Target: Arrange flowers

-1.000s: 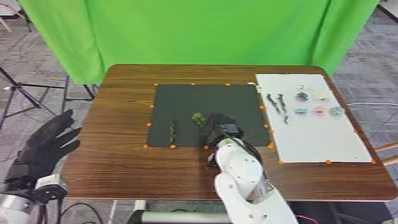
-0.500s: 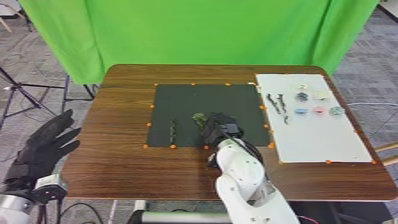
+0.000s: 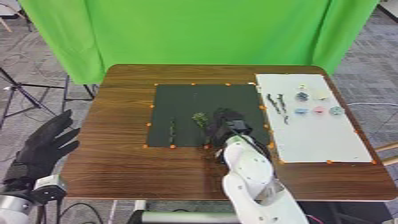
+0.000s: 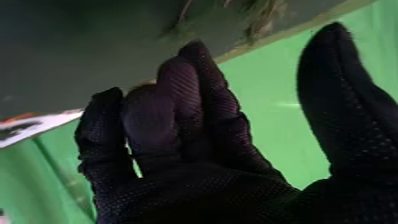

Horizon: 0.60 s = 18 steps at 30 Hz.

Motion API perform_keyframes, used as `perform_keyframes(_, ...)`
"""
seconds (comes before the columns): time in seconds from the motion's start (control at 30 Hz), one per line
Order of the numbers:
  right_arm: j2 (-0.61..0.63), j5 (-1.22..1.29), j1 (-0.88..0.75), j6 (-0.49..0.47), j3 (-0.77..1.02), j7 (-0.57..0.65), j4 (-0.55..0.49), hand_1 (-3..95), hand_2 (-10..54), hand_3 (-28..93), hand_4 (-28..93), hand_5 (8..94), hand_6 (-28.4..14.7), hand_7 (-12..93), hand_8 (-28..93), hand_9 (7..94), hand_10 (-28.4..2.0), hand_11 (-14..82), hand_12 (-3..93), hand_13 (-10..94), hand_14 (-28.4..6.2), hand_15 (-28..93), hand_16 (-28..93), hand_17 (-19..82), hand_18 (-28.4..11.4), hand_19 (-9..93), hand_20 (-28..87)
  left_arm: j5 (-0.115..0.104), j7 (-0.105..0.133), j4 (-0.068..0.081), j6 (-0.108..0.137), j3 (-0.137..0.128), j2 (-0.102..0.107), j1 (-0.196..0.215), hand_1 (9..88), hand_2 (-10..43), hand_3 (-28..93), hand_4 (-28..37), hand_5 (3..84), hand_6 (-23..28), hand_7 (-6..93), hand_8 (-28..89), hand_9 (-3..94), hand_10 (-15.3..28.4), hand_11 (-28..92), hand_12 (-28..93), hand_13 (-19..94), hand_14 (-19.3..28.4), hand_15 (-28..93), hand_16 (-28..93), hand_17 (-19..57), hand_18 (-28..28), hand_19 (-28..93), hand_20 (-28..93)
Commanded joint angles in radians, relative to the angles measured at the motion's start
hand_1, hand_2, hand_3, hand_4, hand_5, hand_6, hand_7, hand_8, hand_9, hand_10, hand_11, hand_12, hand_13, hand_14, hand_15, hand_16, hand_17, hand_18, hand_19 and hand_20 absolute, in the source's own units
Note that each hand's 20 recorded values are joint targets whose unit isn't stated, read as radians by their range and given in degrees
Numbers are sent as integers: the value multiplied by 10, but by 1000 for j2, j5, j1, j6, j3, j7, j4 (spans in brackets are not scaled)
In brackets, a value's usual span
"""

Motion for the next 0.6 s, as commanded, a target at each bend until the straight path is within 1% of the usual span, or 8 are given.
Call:
perform_keyframes(0.03, 198, 69, 53, 115, 108, 84, -46, 223, -95, 830, -271, 405, -99, 470, -160, 408, -204, 593, 438, 463, -161, 813, 279, 183, -240, 782, 529, 1, 10, -6, -4, -11, -17, 23, 229, -51, 703, -283, 207, 6, 192, -97, 169, 81, 110, 195, 138, 113, 180, 50, -104, 192, 378, 77)
perform_keyframes(0.13, 258, 102, 62, 107, 162, 124, -34, 227, -95, 830, -273, 401, -98, 480, -165, 406, -203, 596, 433, 460, -160, 815, 265, 182, -238, 781, 529, 0, 12, -5, -7, -15, -17, 23, 229, -50, 701, -283, 206, 6, 190, -97, 169, 82, 111, 195, 138, 113, 181, 51, -104, 192, 378, 77)
perform_keyframes(0.2, 273, 125, 62, 81, 198, 154, -31, 233, -95, 822, -277, 405, -97, 483, -169, 409, -203, 595, 428, 456, -159, 808, 258, 183, -236, 781, 527, 1, 14, -6, -6, -16, -16, 24, 228, -51, 703, -283, 206, 6, 190, -96, 169, 82, 111, 195, 138, 114, 181, 51, -104, 193, 378, 77)
perform_keyframes(0.33, 302, 126, 65, 82, 226, 182, 0, 237, -95, 806, -282, 434, -91, 487, -172, 438, -198, 590, 413, 462, -155, 799, 246, 190, -229, 783, 522, 2, 17, -3, -10, -15, -15, 20, 228, -50, 702, -283, 207, 6, 189, -96, 169, 82, 112, 194, 137, 115, 184, 51, -104, 192, 378, 77)
perform_keyframes(0.47, 318, 118, 69, 46, 234, 192, 31, 233, -95, 768, -282, 455, -82, 508, -176, 463, -187, 593, 411, 480, -147, 792, 249, 203, -230, 793, 519, 1, 18, -2, -12, -17, -12, 18, 229, -49, 700, -283, 206, 6, 190, -95, 168, 82, 112, 195, 137, 115, 185, 50, -105, 192, 378, 77)
perform_keyframes(0.6, 333, 129, 60, 46, 234, 191, 47, 243, -95, 757, -283, 463, -77, 527, -182, 477, -181, 600, 416, 490, -142, 792, 257, 209, -228, 797, 516, 1, 19, -1, -11, -17, -12, 19, 228, -49, 700, -283, 206, 6, 189, -95, 168, 83, 111, 194, 136, 115, 185, 50, -105, 192, 378, 77)
